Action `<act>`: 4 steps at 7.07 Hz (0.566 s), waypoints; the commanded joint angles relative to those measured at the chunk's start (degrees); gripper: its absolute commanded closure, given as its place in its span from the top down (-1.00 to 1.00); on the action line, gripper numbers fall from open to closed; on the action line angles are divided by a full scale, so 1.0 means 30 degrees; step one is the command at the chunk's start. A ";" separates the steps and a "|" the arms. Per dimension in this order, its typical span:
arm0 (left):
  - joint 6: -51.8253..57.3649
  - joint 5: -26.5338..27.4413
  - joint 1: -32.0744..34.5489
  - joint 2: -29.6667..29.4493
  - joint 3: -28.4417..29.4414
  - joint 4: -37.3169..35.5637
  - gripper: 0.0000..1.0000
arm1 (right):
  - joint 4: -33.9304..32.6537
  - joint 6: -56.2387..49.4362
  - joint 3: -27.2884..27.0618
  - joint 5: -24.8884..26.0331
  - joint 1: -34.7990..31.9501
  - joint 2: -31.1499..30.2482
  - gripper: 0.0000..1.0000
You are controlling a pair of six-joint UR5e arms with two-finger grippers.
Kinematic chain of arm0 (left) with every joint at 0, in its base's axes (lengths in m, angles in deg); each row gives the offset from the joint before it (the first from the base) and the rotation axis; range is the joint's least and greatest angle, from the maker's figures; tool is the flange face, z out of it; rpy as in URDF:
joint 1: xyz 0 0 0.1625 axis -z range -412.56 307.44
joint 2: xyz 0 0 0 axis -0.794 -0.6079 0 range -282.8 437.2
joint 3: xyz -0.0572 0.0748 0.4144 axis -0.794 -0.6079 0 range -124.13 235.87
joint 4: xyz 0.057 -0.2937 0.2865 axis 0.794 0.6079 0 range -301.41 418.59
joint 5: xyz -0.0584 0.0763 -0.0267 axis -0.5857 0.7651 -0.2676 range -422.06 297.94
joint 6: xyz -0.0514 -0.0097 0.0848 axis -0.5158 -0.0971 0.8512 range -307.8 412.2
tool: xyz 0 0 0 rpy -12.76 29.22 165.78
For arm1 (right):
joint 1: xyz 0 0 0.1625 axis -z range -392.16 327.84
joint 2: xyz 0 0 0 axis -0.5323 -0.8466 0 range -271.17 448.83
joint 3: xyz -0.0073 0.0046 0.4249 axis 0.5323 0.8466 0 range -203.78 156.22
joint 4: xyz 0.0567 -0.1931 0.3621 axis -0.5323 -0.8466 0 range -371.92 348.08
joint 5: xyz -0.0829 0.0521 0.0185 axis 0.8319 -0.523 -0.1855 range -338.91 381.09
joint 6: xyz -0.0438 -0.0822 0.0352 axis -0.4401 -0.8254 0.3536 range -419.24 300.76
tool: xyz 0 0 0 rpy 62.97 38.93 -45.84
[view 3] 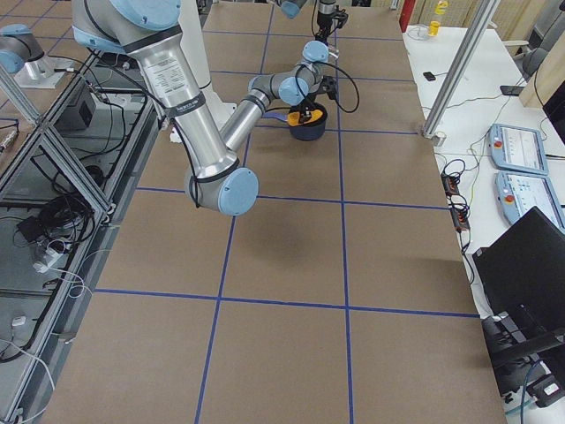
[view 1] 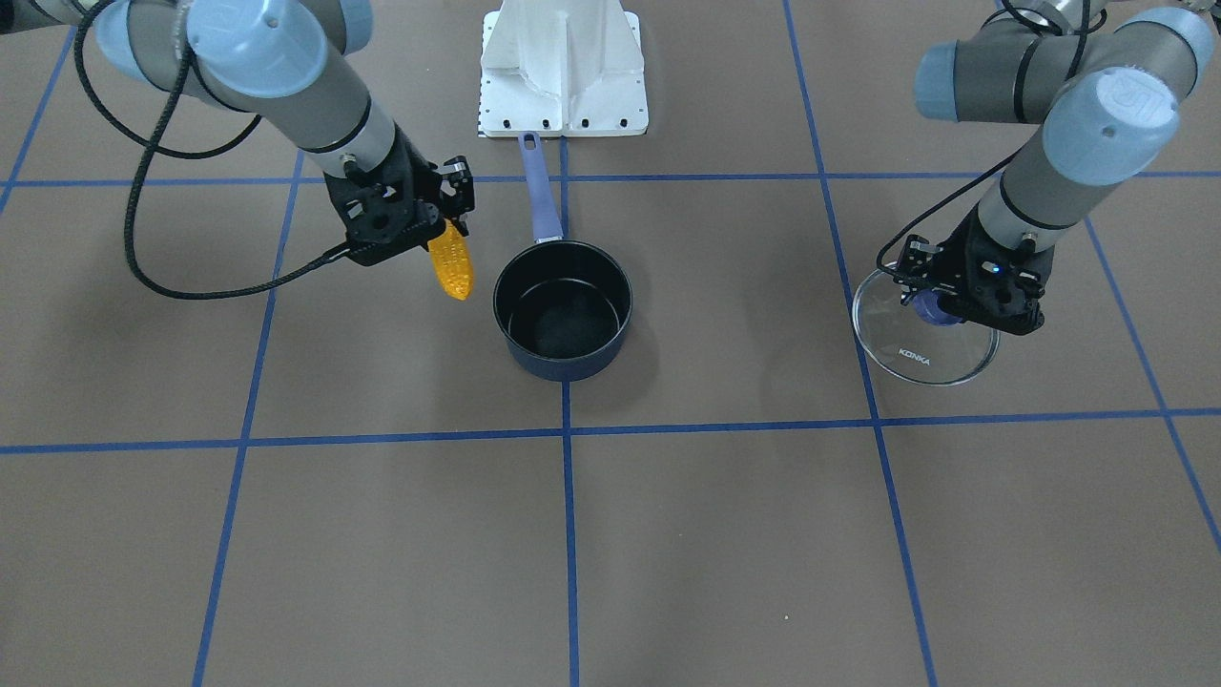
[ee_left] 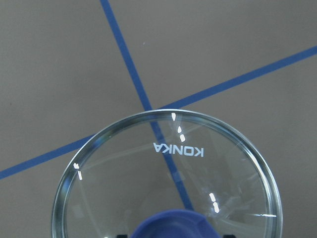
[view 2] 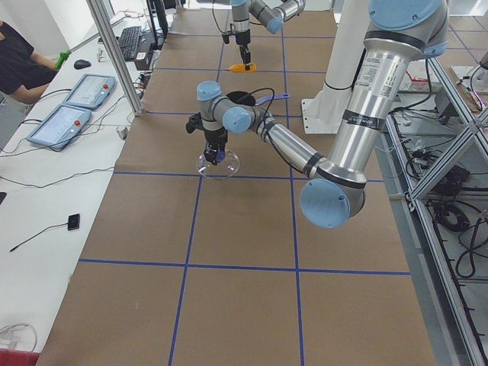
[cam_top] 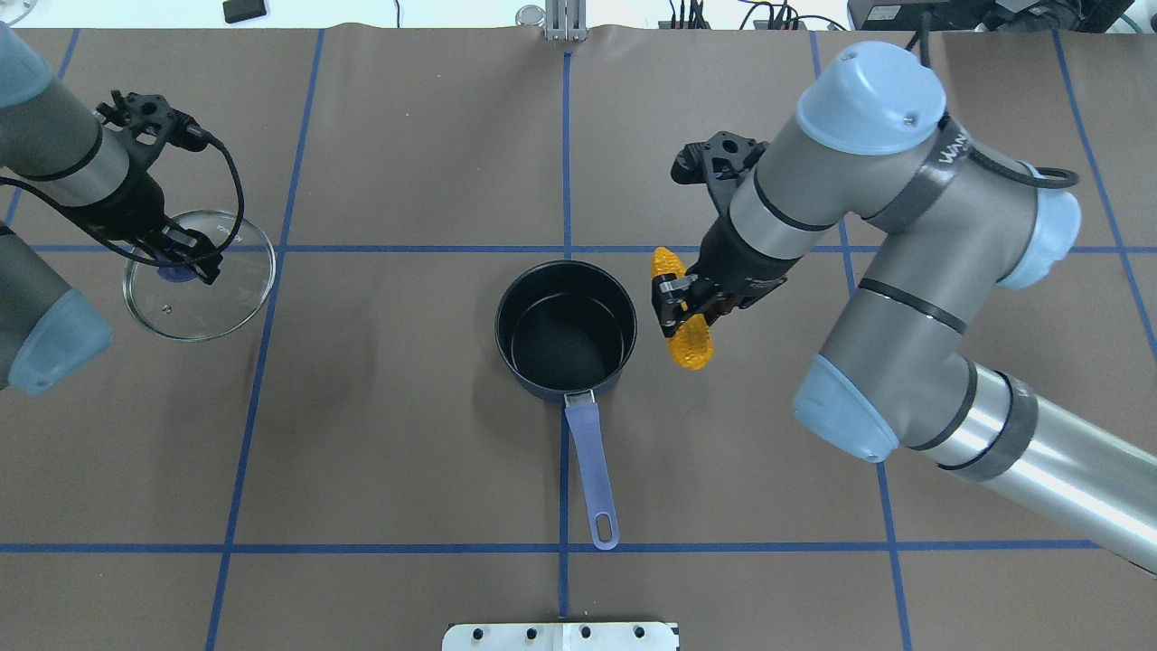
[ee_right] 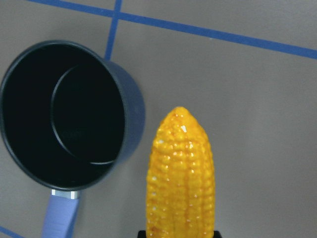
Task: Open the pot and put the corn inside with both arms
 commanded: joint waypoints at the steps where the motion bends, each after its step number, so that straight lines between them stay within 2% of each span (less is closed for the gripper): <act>1: 0.0336 -0.0031 0.0032 0.1198 0.0823 0.2012 0.14 | 0.0133 0.0095 0.1231 0.0211 0.0911 0.1931 -0.38; 3: 0.0365 -0.1079 0.0061 0.1757 0.2055 0.3920 0.16 | 0.0250 0.0153 0.1670 0.1027 0.1468 0.2516 -0.33; 4: 0.0365 -0.1201 0.0177 0.1991 0.2060 0.4016 0.18 | 0.0801 0.0879 0.1672 0.1119 0.1674 0.2491 0.02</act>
